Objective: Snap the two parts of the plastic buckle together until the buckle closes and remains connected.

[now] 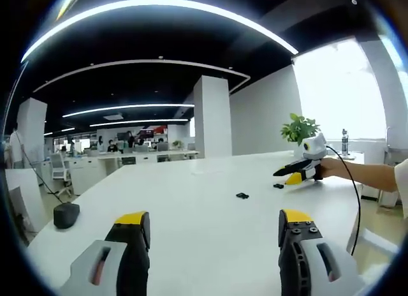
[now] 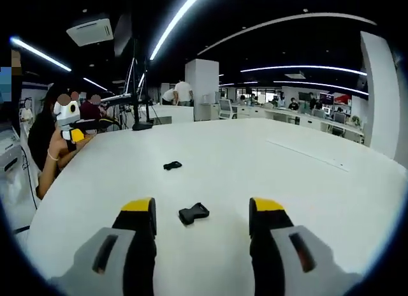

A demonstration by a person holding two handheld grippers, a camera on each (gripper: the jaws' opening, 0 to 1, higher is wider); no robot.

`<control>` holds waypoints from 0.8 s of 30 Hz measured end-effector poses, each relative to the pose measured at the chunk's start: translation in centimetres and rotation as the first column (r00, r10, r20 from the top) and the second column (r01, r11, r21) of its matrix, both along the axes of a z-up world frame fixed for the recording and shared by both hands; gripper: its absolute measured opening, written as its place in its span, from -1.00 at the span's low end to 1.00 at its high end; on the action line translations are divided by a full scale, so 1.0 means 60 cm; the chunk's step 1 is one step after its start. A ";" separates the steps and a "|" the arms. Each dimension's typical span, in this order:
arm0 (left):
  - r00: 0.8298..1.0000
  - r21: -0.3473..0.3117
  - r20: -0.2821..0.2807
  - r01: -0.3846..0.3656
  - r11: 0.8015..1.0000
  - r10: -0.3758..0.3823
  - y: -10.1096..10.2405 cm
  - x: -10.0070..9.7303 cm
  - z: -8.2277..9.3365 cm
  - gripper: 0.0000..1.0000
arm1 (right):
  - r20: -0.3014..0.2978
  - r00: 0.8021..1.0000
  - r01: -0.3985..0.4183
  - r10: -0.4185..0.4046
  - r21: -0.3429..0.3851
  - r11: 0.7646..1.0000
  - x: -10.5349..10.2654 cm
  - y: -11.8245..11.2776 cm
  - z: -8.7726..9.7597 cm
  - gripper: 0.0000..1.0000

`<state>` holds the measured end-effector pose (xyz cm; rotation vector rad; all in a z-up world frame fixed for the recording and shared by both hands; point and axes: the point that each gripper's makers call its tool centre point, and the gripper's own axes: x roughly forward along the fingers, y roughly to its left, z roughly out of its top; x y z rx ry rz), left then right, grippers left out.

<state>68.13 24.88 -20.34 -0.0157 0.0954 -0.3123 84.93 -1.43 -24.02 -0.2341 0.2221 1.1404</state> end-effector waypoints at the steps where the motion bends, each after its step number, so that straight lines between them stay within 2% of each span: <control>1: 1.000 -0.001 0.000 -0.001 1.000 0.001 0.001 0.000 0.000 0.68 | -0.001 1.000 -0.010 0.010 -0.010 1.000 -0.003 0.001 -0.002 0.18; 4: 1.000 -0.001 -0.001 -0.001 1.000 0.001 0.001 0.000 -0.001 0.68 | 0.002 0.999 -0.034 0.034 -0.034 0.999 -0.008 0.005 -0.008 0.16; 12: 1.000 0.000 -0.001 -0.004 1.000 0.004 0.002 -0.001 -0.002 0.68 | 0.004 0.998 -0.055 0.055 -0.038 0.998 -0.008 0.008 -0.010 0.09; 24: 1.000 0.028 -0.008 -0.025 0.999 0.026 0.007 -0.001 -0.003 0.68 | -0.046 0.996 -0.074 0.071 -0.062 0.995 -0.011 0.010 -0.018 -0.10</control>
